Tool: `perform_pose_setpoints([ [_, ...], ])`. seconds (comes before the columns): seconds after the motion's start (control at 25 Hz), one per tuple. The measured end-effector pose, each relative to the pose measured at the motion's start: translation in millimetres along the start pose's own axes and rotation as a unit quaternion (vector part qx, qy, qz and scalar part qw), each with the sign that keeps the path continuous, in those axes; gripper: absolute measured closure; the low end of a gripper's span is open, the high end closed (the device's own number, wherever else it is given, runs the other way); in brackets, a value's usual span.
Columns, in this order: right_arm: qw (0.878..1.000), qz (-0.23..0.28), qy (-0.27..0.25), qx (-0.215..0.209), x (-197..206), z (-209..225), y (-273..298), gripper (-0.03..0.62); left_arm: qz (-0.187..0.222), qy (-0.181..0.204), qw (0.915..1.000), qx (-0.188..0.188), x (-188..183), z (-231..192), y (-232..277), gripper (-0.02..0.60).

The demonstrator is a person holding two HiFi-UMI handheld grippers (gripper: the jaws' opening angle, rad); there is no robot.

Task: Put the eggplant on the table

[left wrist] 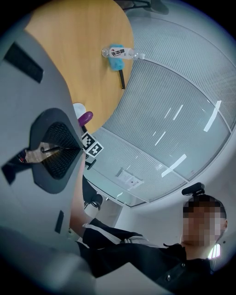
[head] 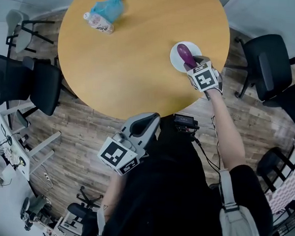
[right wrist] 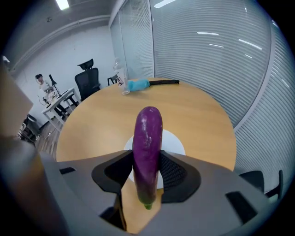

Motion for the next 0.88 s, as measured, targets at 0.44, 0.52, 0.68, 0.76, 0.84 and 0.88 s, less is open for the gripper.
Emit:
perform_pose_setpoints([
  [0.44, 0.995, -0.057, -0.071, 0.038, 0.4, 1.2, 21.4, 0.405, 0.003, -0.008, 0.9999, -0.014, 3.9, -3.2, -8.7, 0.566],
  [0.52, 0.992, -0.065, -0.090, 0.052, -0.2, 0.7, 25.0, 0.405, 0.005, -0.007, 0.9999, -0.014, 2.3, -3.5, -9.4, 0.566],
  [0.68, 0.990, -0.079, -0.099, 0.063, -1.1, -1.0, 29.9, 0.405, 0.004, -0.005, 0.9999, -0.013, 1.5, -2.4, -11.0, 0.566],
  [0.76, 0.989, -0.085, -0.103, 0.068, 1.1, 1.0, 32.3, 0.405, 0.003, -0.006, 0.9999, -0.013, 3.5, -1.8, -10.9, 0.566],
  [0.84, 0.987, -0.089, -0.109, 0.076, 2.8, 3.6, 34.2, 0.405, 0.003, -0.006, 0.9999, -0.013, 4.9, -1.6, -10.0, 0.566],
  [0.88, 0.986, -0.091, -0.113, 0.080, 3.2, 5.0, 35.0, 0.405, 0.002, -0.006, 0.9999, -0.013, 4.9, -1.5, -9.4, 0.566],
])
Point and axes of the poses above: the fingertips, and each gripper's own axes: y forward along the fingers, z to its right, x out of its underside, the point moved 4 cm from there along -y, backward along the fingers, and after that the axes turned 3 degrees about y, right-handed, at the moved point
